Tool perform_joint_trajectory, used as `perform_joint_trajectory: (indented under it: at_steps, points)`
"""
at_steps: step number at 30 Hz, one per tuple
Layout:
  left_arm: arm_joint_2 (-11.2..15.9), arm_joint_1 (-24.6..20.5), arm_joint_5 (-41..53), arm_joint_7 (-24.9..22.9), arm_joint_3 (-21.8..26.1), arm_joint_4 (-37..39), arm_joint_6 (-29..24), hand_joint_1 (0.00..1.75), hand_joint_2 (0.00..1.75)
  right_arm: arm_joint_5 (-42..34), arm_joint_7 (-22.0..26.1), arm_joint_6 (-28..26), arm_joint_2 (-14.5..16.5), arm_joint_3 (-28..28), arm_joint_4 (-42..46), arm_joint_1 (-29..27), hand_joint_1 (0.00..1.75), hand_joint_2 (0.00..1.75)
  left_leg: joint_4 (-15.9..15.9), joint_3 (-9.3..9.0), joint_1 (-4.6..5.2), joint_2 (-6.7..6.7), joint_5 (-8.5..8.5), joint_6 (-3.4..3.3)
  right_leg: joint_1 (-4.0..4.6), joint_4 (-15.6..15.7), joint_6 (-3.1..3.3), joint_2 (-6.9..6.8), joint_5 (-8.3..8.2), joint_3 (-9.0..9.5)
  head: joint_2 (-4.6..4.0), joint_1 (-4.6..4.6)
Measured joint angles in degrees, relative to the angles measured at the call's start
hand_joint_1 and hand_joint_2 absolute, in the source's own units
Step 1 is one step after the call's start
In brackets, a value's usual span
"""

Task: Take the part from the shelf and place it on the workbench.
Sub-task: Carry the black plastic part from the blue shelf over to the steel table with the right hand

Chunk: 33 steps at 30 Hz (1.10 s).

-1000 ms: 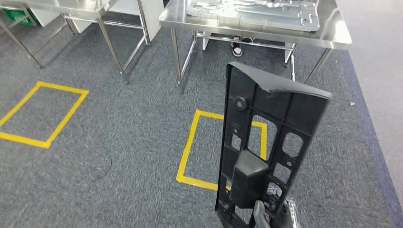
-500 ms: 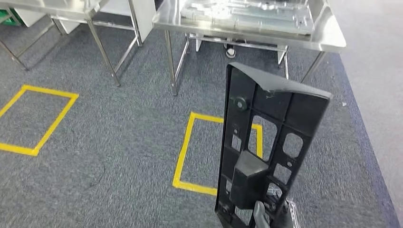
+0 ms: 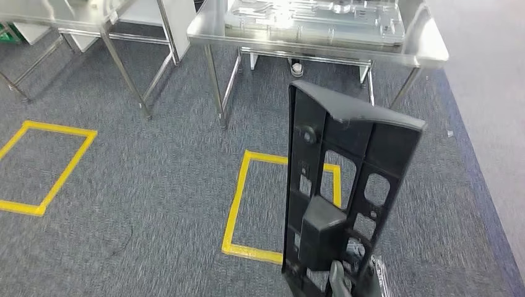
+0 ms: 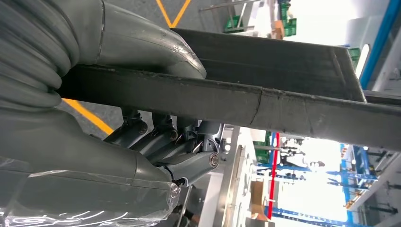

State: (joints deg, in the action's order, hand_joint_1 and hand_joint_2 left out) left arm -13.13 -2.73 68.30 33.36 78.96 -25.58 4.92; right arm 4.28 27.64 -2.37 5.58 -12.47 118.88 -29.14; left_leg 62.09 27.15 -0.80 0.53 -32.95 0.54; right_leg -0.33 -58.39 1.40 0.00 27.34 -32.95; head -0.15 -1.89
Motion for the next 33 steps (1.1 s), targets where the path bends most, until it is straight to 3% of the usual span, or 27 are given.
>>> perform_joint_trajectory:
  at_steps: [3,4,5,8,10,12,14,16,18,19,20,21,23,25,26,28,29,31,33]
  points:
    - [0.08,-0.06,-0.06,-0.13,-0.02,-0.06,0.13,0.00,0.00,0.59,-0.03,-0.40,0.19,-0.02,-0.03,0.28,1.75,1.75,9.80,6.05,-0.06,-0.06,-4.31,0.35,0.13,0.21,0.61,0.05,1.01,1.21,0.00,-0.02]
    - [0.11,0.06,-0.08,-0.18,-0.01,-0.08,0.17,0.00,0.00,0.91,-0.03,-0.74,0.23,-0.02,-0.06,0.30,1.75,1.75,11.53,7.72,-0.05,-0.06,-4.67,0.40,0.22,0.17,0.66,0.18,1.41,1.62,0.00,-0.02]
    - [0.18,0.19,-0.11,-0.23,0.00,-0.13,0.21,0.00,0.00,1.29,-0.02,-1.20,0.26,-0.03,-0.10,0.30,1.75,1.75,11.41,8.58,-0.04,-0.07,-3.76,0.37,0.31,0.11,0.66,0.33,1.85,2.13,0.00,-0.02]
    - [0.44,0.40,-0.17,-0.36,0.03,-0.39,0.37,0.00,0.00,2.42,0.04,-2.67,0.36,-0.05,-0.17,0.42,1.75,1.75,2.75,7.04,0.16,-0.09,3.32,-0.29,0.44,-0.01,0.35,0.53,3.29,3.93,0.00,-0.01]
    - [0.57,0.44,-0.22,-0.44,0.04,-0.51,0.44,0.00,0.00,3.09,0.18,-3.74,0.44,-0.07,-0.11,0.73,1.75,1.75,-1.23,6.15,0.55,-0.11,4.35,-0.86,0.46,-0.03,-0.18,0.58,3.96,4.35,0.00,-0.02]
    - [0.67,0.61,-0.21,-0.55,0.08,-0.61,0.56,0.00,0.00,3.44,0.27,-4.75,0.48,-0.08,0.08,1.05,1.75,1.75,-2.29,5.84,0.73,-0.15,3.84,-1.48,0.53,-0.44,-0.92,0.68,3.99,4.58,0.00,-0.03]
    - [0.64,0.71,-0.08,-0.61,0.11,-0.69,0.80,0.00,0.00,2.68,0.20,-5.04,0.49,-0.08,0.44,1.37,1.75,1.75,-3.20,4.60,0.38,-0.04,4.40,-2.11,0.52,-1.56,-1.50,0.65,4.27,4.81,0.00,0.00]
    - [0.62,0.51,0.03,-0.61,0.11,-0.73,0.96,0.00,0.00,1.29,0.13,-4.80,0.48,-0.09,0.80,1.89,1.75,1.75,-3.95,3.31,0.09,0.26,4.36,-2.48,0.30,-5.43,-2.15,0.55,6.32,2.78,0.00,0.01]
    - [0.68,0.38,0.04,-0.60,0.11,-0.75,0.99,0.00,0.00,0.53,0.10,-4.70,0.47,-0.10,0.99,2.22,1.75,1.75,-4.16,2.73,0.09,0.68,3.89,-2.63,-0.05,-11.82,-2.75,0.47,8.87,-1.60,0.00,0.01]
    - [0.68,0.40,0.04,-0.60,0.11,-0.75,0.99,0.00,0.00,0.41,0.08,-4.71,0.45,-0.10,1.02,2.24,1.75,1.75,-4.18,2.38,0.08,1.00,3.51,-2.62,-0.27,-14.08,-2.96,0.40,9.18,-3.64,0.00,0.01]
    - [0.67,0.44,0.04,-0.61,0.12,-0.75,1.00,0.00,0.00,0.34,0.05,-4.72,0.44,-0.10,1.03,2.23,1.75,1.75,-4.17,1.92,0.05,1.34,3.09,-2.55,-0.44,-14.63,-3.11,0.29,8.37,-4.86,0.00,0.01]
    - [0.65,0.48,0.05,-0.61,0.13,-0.75,1.01,0.00,0.00,0.32,0.04,-4.75,0.43,-0.10,1.04,2.23,1.75,1.75,-4.18,1.32,0.00,1.71,2.62,-2.45,-0.59,-13.25,-3.26,0.04,6.45,-5.10,0.00,0.01]
    - [0.57,0.55,0.05,-0.64,0.15,-0.76,1.02,0.00,0.00,0.45,0.06,-4.97,0.43,-0.10,1.07,2.30,1.75,1.75,-4.29,0.00,-0.09,2.43,1.56,-2.04,-0.64,-6.90,-3.37,-1.40,1.32,-3.45,0.00,0.01]
    - [0.54,0.47,0.07,-0.70,0.24,-0.79,1.05,0.00,0.00,0.80,0.09,-5.26,0.43,-0.11,1.13,2.44,1.75,1.75,-4.46,-0.85,0.01,3.07,0.69,-1.31,-0.12,-2.37,-2.86,-2.75,-0.26,-2.23,0.00,0.02]
    - [0.54,0.42,0.08,-0.74,0.28,-0.81,1.08,0.00,0.00,1.04,0.10,-5.46,0.43,-0.13,1.16,2.47,1.75,1.75,-4.47,-1.29,0.10,3.33,0.47,-0.88,0.13,-1.88,-2.37,-2.87,0.15,-2.19,0.00,0.01]
    - [0.54,0.23,0.10,-0.78,0.31,-0.85,1.14,0.00,0.00,1.50,0.08,-5.91,0.43,-0.17,1.27,2.43,1.75,1.75,-4.32,-2.03,0.16,3.67,0.28,-0.11,0.21,-1.42,-1.21,-2.23,0.18,-1.74,0.00,-0.02]
    - [0.54,0.20,0.11,-0.78,0.31,-0.86,1.15,0.00,0.00,1.67,0.07,-6.08,0.44,-0.20,1.30,2.42,1.75,1.75,-3.72,-2.25,0.06,3.16,0.20,0.14,0.12,-1.13,-0.78,-1.92,0.21,-1.23,0.00,-0.01]
    - [0.50,0.12,0.12,-0.79,0.31,-0.88,1.16,0.00,0.00,1.80,0.05,-6.12,0.46,-0.28,1.38,2.58,1.75,1.75,-0.05,-0.52,-0.15,1.38,-0.96,0.41,-0.02,-0.56,-0.06,-1.43,0.44,-0.06,0.00,-0.02]
    - [0.44,0.16,0.12,-0.81,0.33,-0.89,1.17,0.00,0.00,1.94,0.03,-6.22,0.48,-0.45,1.44,2.80,1.75,1.75,6.76,3.80,-0.23,0.14,-3.67,0.51,0.10,-0.36,0.43,-0.87,0.95,0.61,0.00,-0.02]
